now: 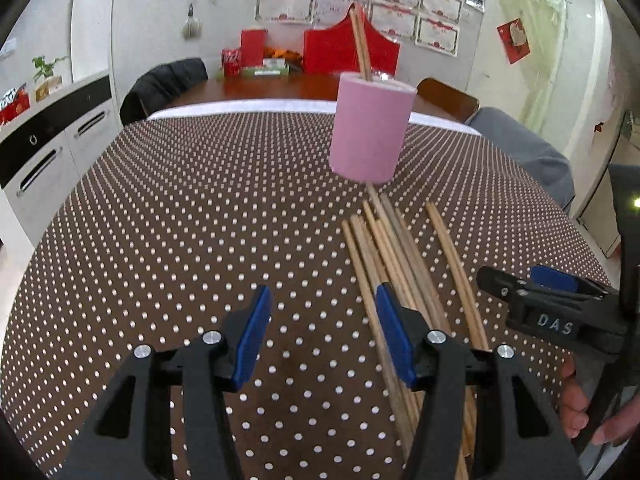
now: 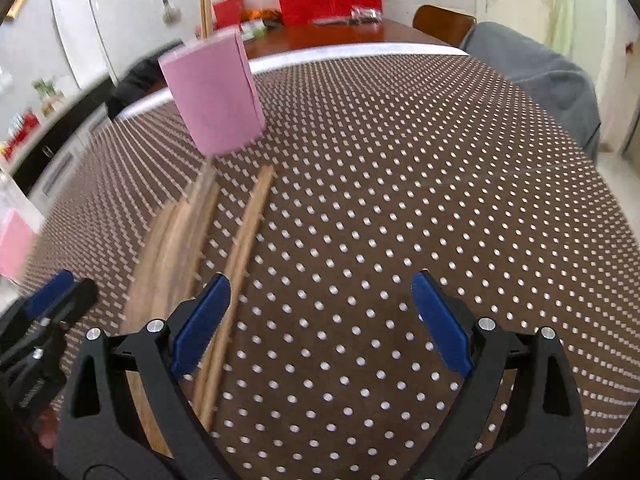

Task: Organize utensils
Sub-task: 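Move the right gripper back to the chopsticks pile and grasp another chopstick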

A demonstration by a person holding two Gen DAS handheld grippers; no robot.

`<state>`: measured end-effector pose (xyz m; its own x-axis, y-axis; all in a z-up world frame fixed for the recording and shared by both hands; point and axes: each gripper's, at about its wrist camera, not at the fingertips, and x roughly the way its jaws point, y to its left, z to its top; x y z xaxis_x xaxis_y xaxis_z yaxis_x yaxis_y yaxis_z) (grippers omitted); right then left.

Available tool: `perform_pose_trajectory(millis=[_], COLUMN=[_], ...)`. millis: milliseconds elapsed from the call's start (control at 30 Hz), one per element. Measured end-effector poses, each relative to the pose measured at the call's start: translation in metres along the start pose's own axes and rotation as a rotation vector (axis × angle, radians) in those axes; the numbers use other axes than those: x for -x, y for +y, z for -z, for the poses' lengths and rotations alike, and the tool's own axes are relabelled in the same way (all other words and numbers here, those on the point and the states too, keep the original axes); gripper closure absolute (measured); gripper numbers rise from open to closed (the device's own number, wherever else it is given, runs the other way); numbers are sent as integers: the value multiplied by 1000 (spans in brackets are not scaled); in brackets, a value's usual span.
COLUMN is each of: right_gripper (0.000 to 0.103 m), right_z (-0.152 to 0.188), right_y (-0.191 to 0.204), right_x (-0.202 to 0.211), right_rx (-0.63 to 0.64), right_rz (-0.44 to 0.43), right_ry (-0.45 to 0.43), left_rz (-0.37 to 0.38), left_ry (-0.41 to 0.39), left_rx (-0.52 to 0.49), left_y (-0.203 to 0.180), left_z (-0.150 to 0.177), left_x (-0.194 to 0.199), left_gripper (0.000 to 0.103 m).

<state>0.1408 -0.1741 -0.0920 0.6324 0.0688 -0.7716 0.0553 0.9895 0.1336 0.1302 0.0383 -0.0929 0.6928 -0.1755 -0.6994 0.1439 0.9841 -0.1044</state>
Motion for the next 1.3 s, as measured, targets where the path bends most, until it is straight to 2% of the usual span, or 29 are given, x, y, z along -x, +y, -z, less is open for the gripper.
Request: perform_pose_trajectory(millis=[167,333,400,567,633,700,733,767,800,833,867,1067,1167,1300], right_gripper=[12,9,7,7,16,39,45,66,80,83,91,95,96,96], right_z=[2,2,1,-4,-6,-7,-9,-11,-13,-14,-16,-19,-21,-12], right_y=[13,19,23,31,35,38,39,42,44,45,45,28,20,13], right_x=[-2,-10,-14,-15,-16,-16,-16,-16,-16,-17,-18,-16,-16,-12], right_rx=[58,43,58,84,113,137,150,175,192,210,224,168,154,159], right_rz=[42,68,108,157,145,75,35,14,6,-4,-16,-107,-123,-126], right_ry=[11,38,56,48,45,52,61,62,59,59,58,73,62,32], left_rz=[22,49,58,78,84,83,83,85,86,87,89,78,68,0], left_ry=[29,24,22,10,6,11,20,26,31,34,38,71,87,101], left_rx=[25,58,63,65,61,60,62,65,69,69,66,51,29,-17], left_y=[6,12,12,9,8,8,8,8,8,8,7,2,-4,-12], left_z=[1,1,1,1,0,-1,-1,-2,-2,-2,-2,-2,-3,-5], left_x=[-6,-6,-6,-4,-4,-7,-9,-11,-12,-13,-13,-18,-20,-24], left_gripper=[48,48,48,47,44,44,44,44,44,44,44,44,44,44])
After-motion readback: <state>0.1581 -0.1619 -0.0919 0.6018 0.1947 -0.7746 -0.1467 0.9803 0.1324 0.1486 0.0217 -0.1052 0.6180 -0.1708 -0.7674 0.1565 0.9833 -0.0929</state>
